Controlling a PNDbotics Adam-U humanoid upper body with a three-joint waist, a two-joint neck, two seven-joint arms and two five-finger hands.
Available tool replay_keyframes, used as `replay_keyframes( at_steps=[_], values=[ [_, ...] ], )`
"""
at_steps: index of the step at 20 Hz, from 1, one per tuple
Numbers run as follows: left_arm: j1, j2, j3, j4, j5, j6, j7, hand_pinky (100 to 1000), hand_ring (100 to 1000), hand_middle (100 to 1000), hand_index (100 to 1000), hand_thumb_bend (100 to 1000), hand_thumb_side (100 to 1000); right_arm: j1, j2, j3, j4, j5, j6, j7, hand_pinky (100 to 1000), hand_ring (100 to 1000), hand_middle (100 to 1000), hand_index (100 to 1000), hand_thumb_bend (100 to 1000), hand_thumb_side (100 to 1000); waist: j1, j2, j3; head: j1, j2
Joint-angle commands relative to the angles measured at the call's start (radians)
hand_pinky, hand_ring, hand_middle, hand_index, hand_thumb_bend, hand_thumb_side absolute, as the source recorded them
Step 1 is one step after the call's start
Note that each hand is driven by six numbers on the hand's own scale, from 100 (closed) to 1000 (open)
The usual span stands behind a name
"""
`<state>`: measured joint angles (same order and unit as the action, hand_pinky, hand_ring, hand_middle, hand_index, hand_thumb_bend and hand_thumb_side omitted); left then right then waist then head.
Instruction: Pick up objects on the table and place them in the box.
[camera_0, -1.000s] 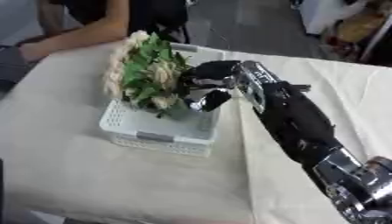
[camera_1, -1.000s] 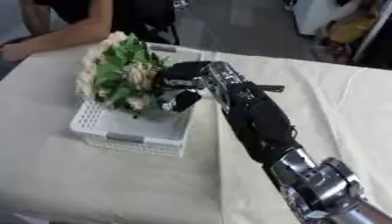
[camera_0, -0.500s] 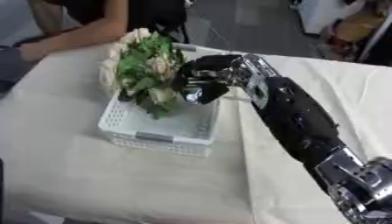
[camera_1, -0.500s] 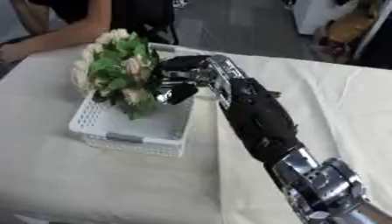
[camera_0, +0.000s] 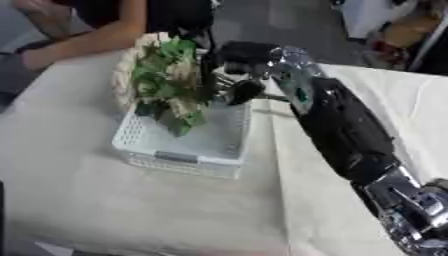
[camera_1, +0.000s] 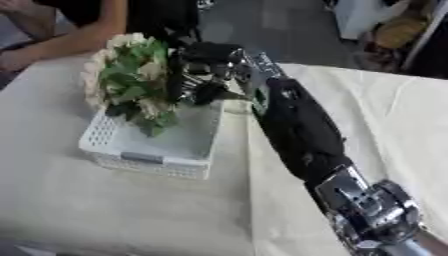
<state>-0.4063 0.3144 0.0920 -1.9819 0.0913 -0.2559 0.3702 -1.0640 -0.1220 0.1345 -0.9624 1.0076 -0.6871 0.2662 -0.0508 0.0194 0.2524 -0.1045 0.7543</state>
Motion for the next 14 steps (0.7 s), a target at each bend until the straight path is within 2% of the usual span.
replay_keyframes(
  at_steps=[1, 3, 4, 5, 7, 9, 10, 11, 14],
  values=[
    [-0.011, 0.019, 0.001, -0.018, -0.002, 0.001, -0.003, 486, 518, 617, 681, 136, 846, -0.023, -0.022, -0.002, -0.043, 0.012, 0.024, -0.267, 788, 666, 577, 544, 100, 100, 0.009, -0.013, -0.001, 0.005, 0.0],
    [-0.01, 0.02, 0.001, -0.018, -0.003, 0.001, -0.003, 486, 518, 617, 681, 135, 846, -0.023, -0.023, 0.005, -0.046, 0.028, 0.05, -0.414, 881, 732, 649, 611, 100, 100, 0.009, -0.014, -0.001, 0.002, 0.0],
    [-0.01, 0.02, 0.001, -0.018, -0.003, 0.001, -0.003, 486, 518, 617, 681, 135, 846, -0.023, -0.024, 0.01, -0.046, 0.039, 0.058, -0.471, 893, 743, 667, 624, 100, 100, 0.009, -0.014, -0.001, 0.002, -0.001],
    [-0.01, 0.02, 0.0, -0.018, -0.003, 0.001, -0.003, 486, 518, 617, 681, 135, 847, -0.025, -0.025, 0.012, -0.049, 0.05, 0.067, -0.523, 943, 789, 742, 680, 100, 100, 0.009, -0.014, -0.002, 0.002, -0.001],
    [-0.009, 0.02, 0.0, -0.018, -0.003, 0.001, -0.003, 486, 518, 617, 681, 135, 846, -0.025, -0.026, 0.014, -0.053, 0.066, 0.083, -0.605, 961, 813, 776, 717, 100, 100, 0.009, -0.015, -0.002, 0.001, -0.001],
    [-0.009, 0.02, 0.0, -0.018, -0.003, 0.002, -0.004, 486, 518, 617, 681, 136, 846, -0.026, -0.027, 0.015, -0.059, 0.072, 0.099, -0.667, 970, 844, 816, 758, 102, 100, 0.009, -0.015, -0.002, -0.001, -0.002],
    [-0.008, 0.02, 0.0, -0.018, -0.003, 0.001, -0.004, 486, 518, 617, 681, 135, 846, -0.026, -0.029, 0.017, -0.062, 0.072, 0.104, -0.688, 969, 838, 808, 751, 100, 100, 0.009, -0.015, -0.002, -0.001, -0.002],
    [-0.008, 0.02, 0.0, -0.018, -0.003, 0.001, -0.004, 486, 519, 618, 681, 134, 845, -0.026, -0.031, 0.019, -0.065, 0.07, 0.109, -0.702, 965, 852, 835, 789, 100, 100, 0.009, -0.016, -0.002, -0.002, -0.003],
    [-0.006, 0.021, 0.0, -0.018, -0.004, 0.003, -0.004, 486, 519, 618, 681, 135, 846, -0.03, -0.041, 0.02, -0.081, 0.059, 0.12, -0.715, 969, 858, 844, 797, 111, 100, 0.008, -0.018, -0.004, -0.001, -0.004]
  ],
)
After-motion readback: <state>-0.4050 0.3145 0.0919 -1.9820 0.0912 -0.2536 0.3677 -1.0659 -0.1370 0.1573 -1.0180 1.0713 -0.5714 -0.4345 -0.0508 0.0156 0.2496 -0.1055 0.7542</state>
